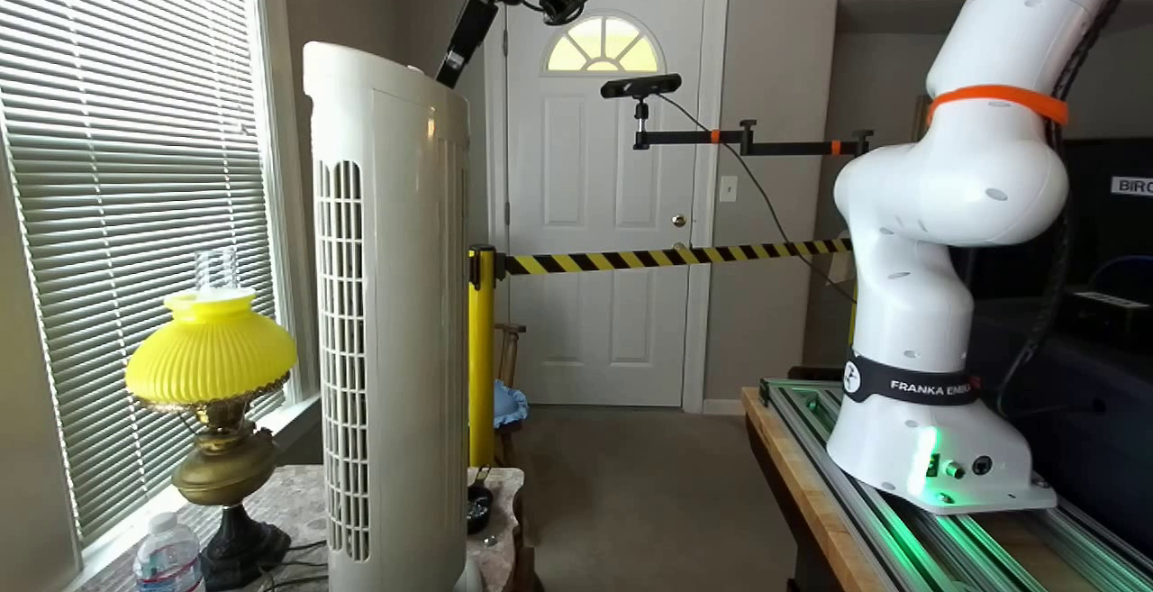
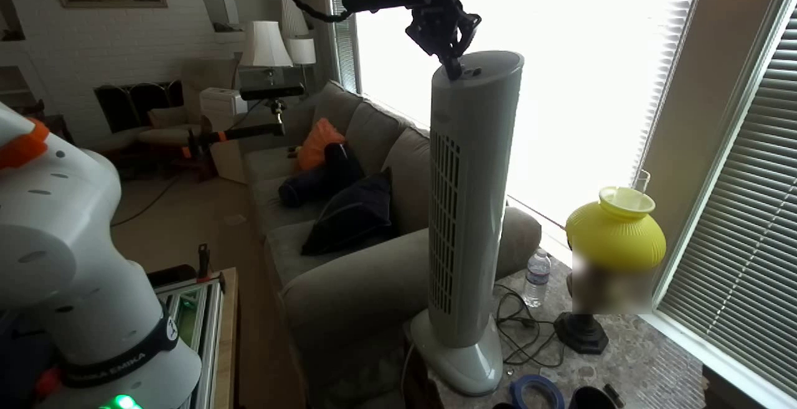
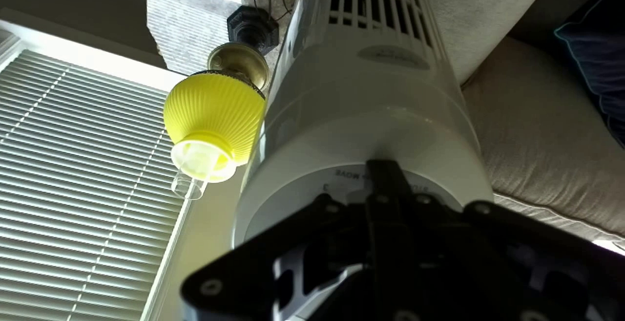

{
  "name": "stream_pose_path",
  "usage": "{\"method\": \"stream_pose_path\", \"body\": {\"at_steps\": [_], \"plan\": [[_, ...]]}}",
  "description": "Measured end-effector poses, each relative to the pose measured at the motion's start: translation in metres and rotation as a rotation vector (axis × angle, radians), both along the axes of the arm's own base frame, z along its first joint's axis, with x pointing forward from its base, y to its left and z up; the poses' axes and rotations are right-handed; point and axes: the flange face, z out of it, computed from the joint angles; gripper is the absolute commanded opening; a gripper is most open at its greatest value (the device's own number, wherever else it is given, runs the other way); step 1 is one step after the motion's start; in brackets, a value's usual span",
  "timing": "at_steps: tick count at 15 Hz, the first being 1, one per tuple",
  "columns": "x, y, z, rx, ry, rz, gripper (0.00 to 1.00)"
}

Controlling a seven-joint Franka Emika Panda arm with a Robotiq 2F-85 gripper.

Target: Press the button on the air cooler twice

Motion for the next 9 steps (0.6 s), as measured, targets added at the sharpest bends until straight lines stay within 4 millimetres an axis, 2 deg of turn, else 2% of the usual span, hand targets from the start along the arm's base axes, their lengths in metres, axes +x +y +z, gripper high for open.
{"method": "stream_pose_path", "body": {"at_steps": [4, 9], "plan": [[-0.013, 0.005, 0.015, -0.019, -0.007, 0.015, 0.00], [-0.042, 0.004, 0.042, -0.064, -0.014, -0.005, 0.00]]}}
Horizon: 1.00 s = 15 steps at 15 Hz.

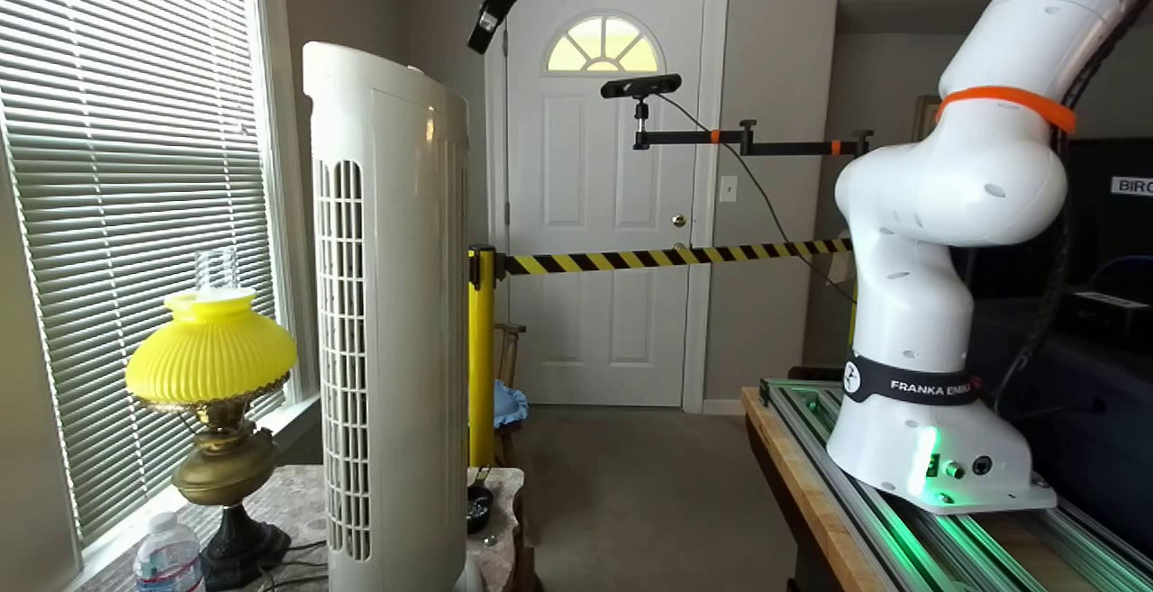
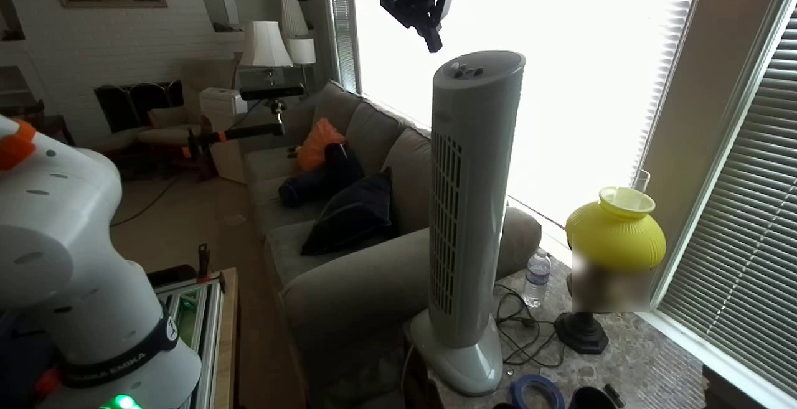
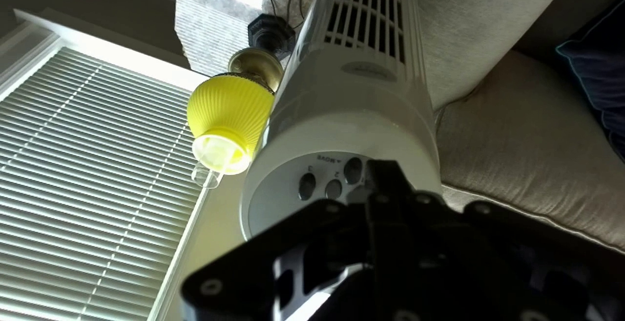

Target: Press the button on the air cooler twice

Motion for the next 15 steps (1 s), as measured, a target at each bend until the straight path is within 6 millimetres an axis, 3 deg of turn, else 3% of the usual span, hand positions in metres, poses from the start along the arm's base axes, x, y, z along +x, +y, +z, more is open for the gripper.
{"method": "stream_pose_path", "body": {"at_steps": [4, 5, 6, 15], "plan": [[-0.021, -0.004, 0.015, -0.026, 0.011, -0.033, 0.00], [-0.025, -0.005, 0.017, -0.026, 0.016, -0.037, 0.26], [-0.029, -0.005, 0.019, -0.025, 0.020, -0.041, 0.27], [-0.041, -0.006, 0.034, -0.015, 0.024, -0.071, 0.93]]}}
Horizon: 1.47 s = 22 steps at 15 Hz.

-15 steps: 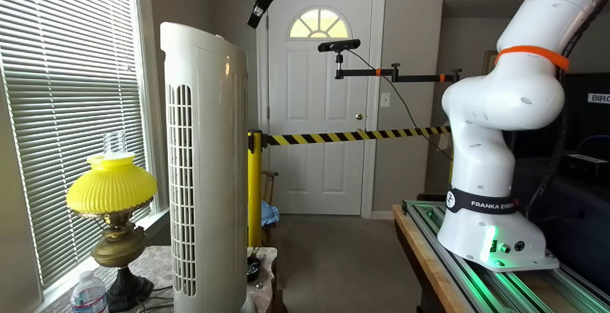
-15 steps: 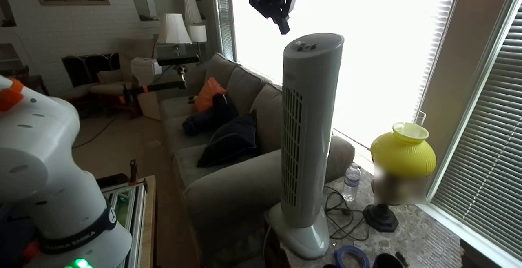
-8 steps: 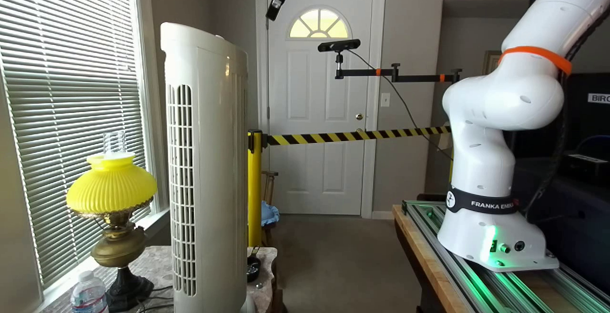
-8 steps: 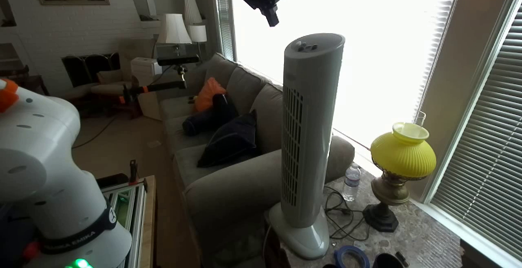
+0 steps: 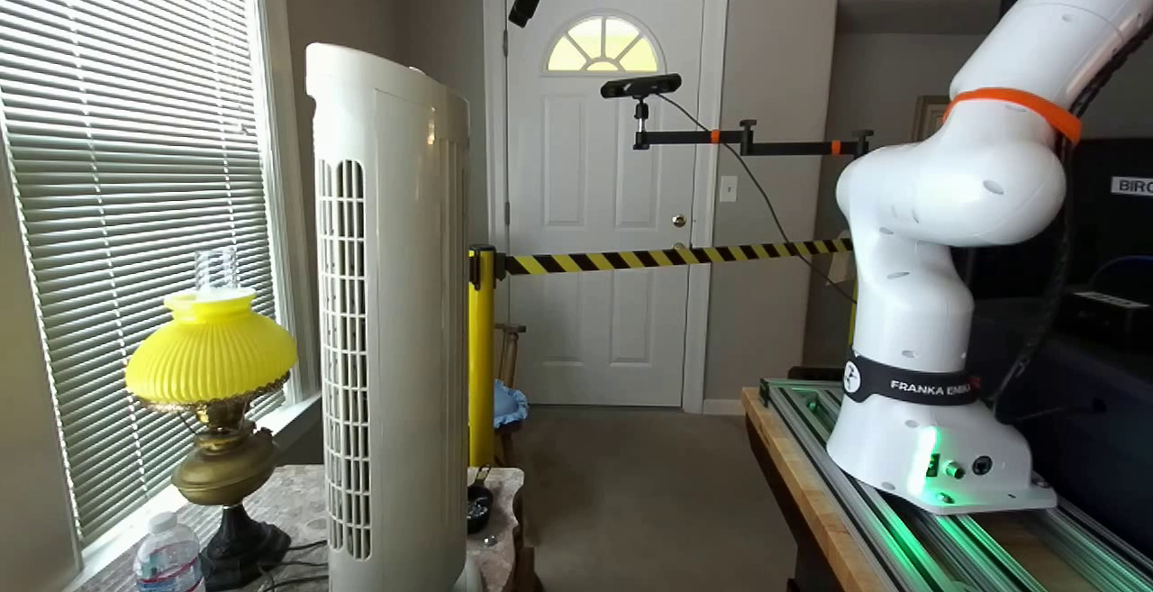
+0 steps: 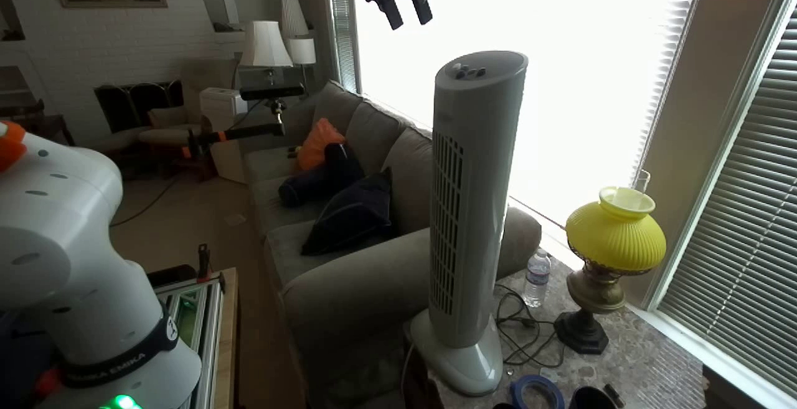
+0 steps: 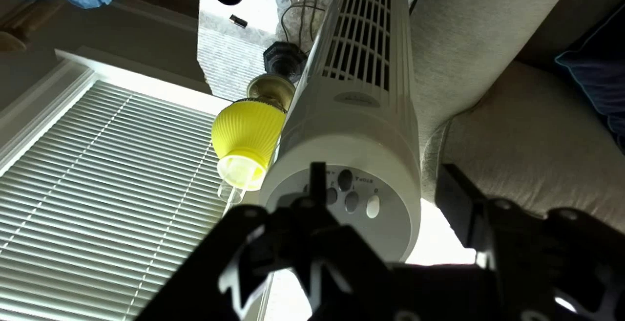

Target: Press the button on the air cooler twice

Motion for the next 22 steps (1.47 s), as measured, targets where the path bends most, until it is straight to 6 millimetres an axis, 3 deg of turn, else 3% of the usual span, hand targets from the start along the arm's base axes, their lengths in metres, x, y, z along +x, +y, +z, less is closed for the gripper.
{"method": "stream_pose_path", "body": {"at_steps": [2, 6, 8, 10, 18, 22], "plan": [[0.000, 0.000, 0.009, 0.001, -0.025, -0.001, 1.00], [0.007, -0.002, 0.017, 0.007, -0.091, 0.001, 1.00], [0.013, -0.003, 0.016, 0.016, -0.109, 0.002, 0.75], [0.020, -0.003, 0.013, 0.025, -0.115, 0.008, 0.65], [0.050, 0.001, -0.002, 0.110, -0.075, 0.020, 0.02], [0.063, -0.002, -0.011, 0.116, -0.051, 0.010, 0.00]]}}
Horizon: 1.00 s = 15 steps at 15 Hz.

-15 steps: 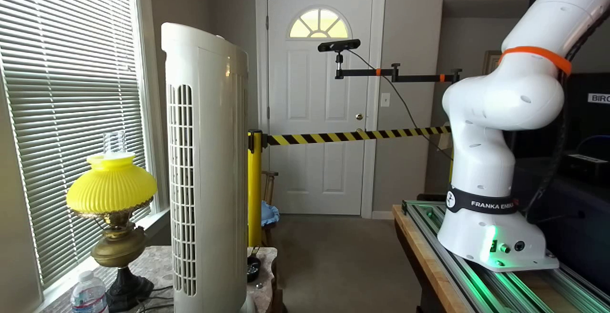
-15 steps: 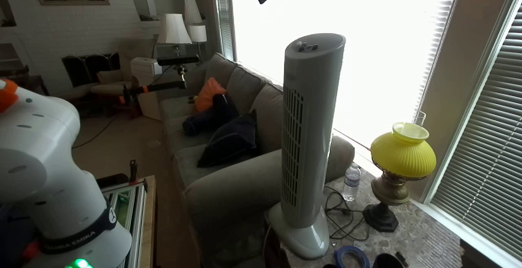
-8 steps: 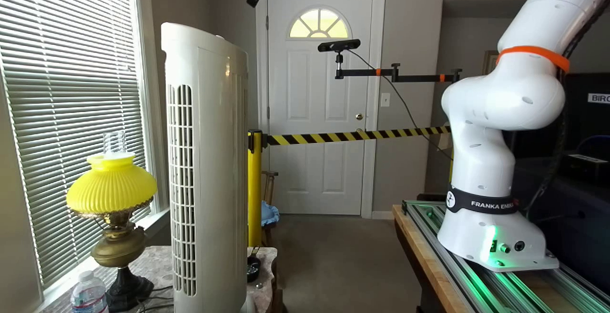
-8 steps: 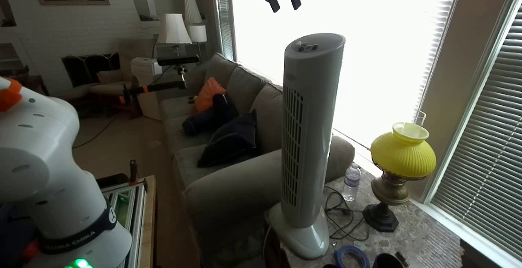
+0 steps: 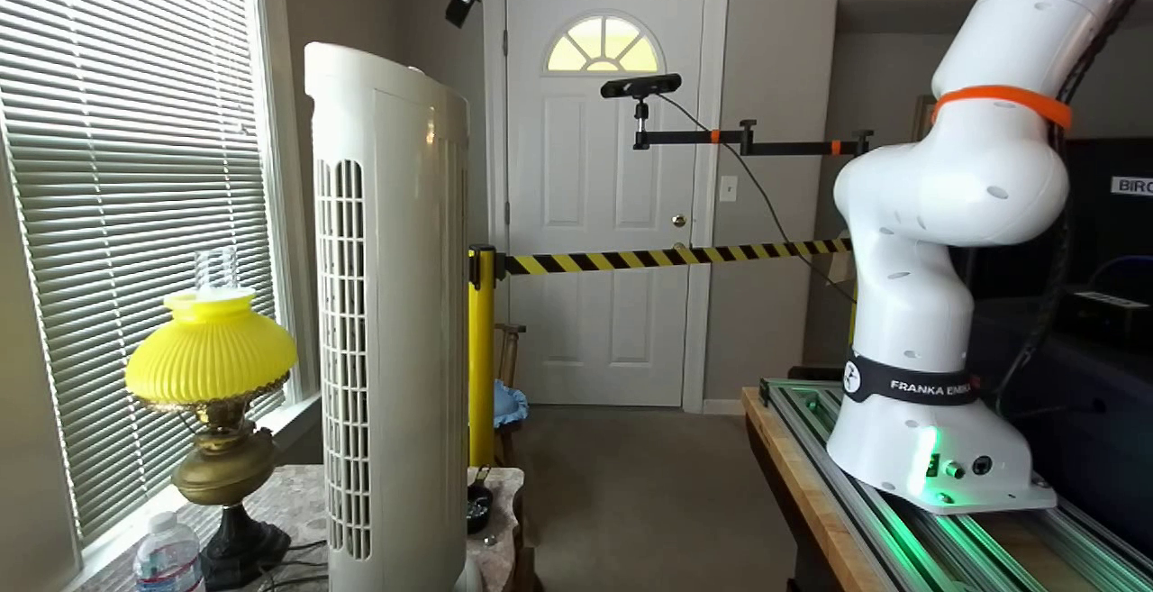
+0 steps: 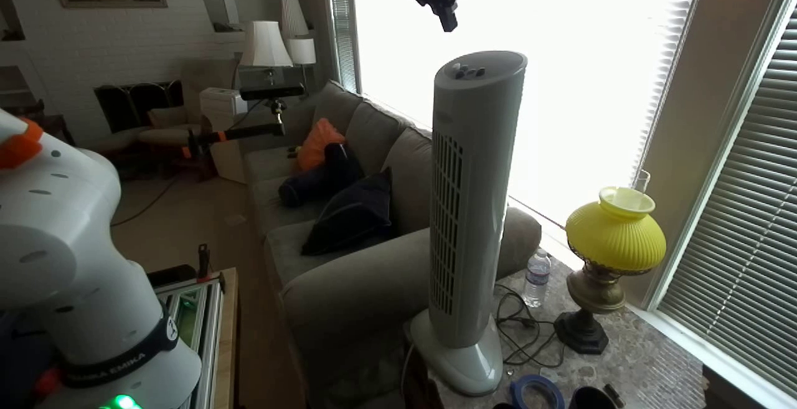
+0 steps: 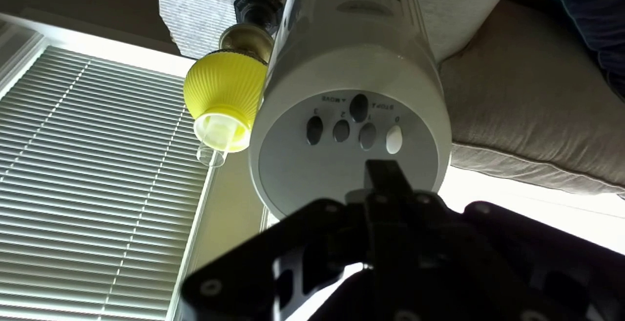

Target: Press the button on the air cooler twice

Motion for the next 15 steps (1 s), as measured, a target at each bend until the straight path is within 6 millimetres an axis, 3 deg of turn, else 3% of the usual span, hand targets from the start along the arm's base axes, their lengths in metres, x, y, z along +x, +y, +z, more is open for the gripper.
{"method": "stream_pose_path", "body": {"at_steps": [15], "plan": [[0.022, 0.000, -0.035, -0.004, 0.076, -0.005, 0.00]]}}
